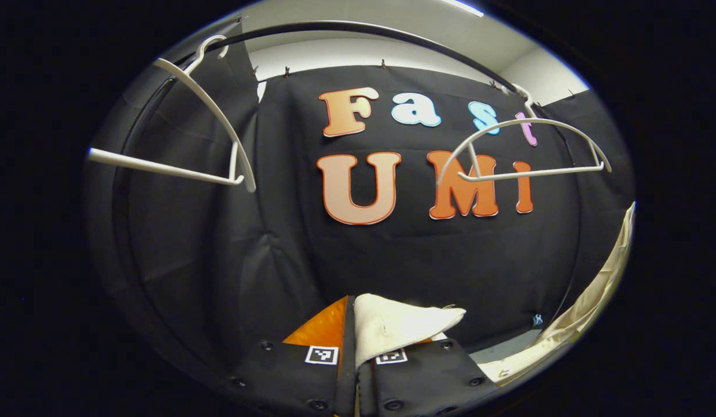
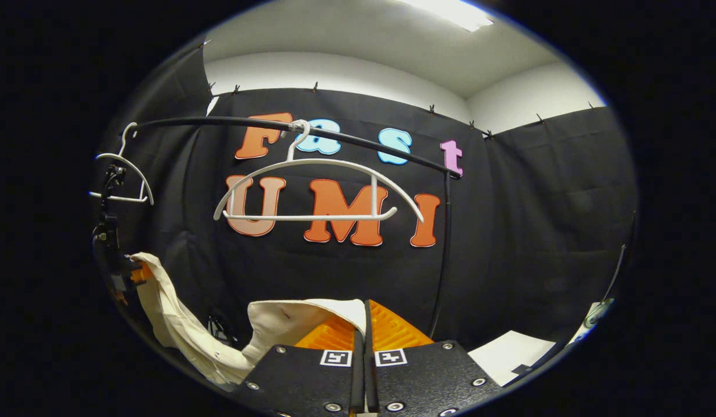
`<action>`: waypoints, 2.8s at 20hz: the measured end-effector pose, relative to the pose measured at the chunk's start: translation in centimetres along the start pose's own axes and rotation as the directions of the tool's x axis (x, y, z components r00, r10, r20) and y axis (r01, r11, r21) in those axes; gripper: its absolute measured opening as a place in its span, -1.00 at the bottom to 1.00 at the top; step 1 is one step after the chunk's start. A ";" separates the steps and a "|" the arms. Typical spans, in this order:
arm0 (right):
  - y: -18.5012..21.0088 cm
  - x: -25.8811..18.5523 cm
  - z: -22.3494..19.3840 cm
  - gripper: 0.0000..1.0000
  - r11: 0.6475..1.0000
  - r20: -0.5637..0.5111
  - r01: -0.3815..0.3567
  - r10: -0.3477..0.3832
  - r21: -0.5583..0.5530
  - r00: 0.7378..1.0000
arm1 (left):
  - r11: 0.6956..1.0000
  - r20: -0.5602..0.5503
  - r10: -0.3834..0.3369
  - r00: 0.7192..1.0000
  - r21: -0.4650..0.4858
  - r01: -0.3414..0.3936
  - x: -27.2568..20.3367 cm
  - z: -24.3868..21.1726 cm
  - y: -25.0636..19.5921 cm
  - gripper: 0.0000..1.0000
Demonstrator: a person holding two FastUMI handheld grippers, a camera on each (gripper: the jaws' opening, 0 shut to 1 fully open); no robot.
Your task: Grasp the clothes on the hanger with both hands and then place them into the laundry hamper below.
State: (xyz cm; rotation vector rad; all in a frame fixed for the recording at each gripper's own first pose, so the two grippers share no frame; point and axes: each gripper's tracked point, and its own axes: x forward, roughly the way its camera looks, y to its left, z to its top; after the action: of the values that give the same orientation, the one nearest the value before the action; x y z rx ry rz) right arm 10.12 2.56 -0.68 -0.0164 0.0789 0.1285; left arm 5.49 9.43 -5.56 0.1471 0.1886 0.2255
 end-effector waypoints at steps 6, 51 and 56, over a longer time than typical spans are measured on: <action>4.1 -0.8 -5.1 -0.99 0.994 -0.113 -0.096 0.102 0.056 0.988 | 0.971 -0.087 -0.233 0.969 -0.068 0.228 -2.3 -2.8 -9.1 -0.78; 7.0 -10.7 -39.5 0.86 0.973 -0.795 0.028 0.171 0.230 0.582 | 0.952 -0.789 -0.299 0.537 -0.209 0.223 -11.8 -34.5 -14.6 0.93; 7.5 -11.3 -39.4 0.89 0.974 -0.796 0.009 0.180 0.227 0.578 | 0.947 -0.771 -0.317 0.552 -0.222 0.233 -12.2 -33.7 -14.8 1.00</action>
State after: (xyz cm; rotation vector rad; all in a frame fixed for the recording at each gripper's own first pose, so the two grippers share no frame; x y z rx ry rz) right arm -5.07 7.73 -39.11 0.1435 1.0435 0.2040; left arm -9.90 -3.49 -38.72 -0.0981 1.1166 -0.0386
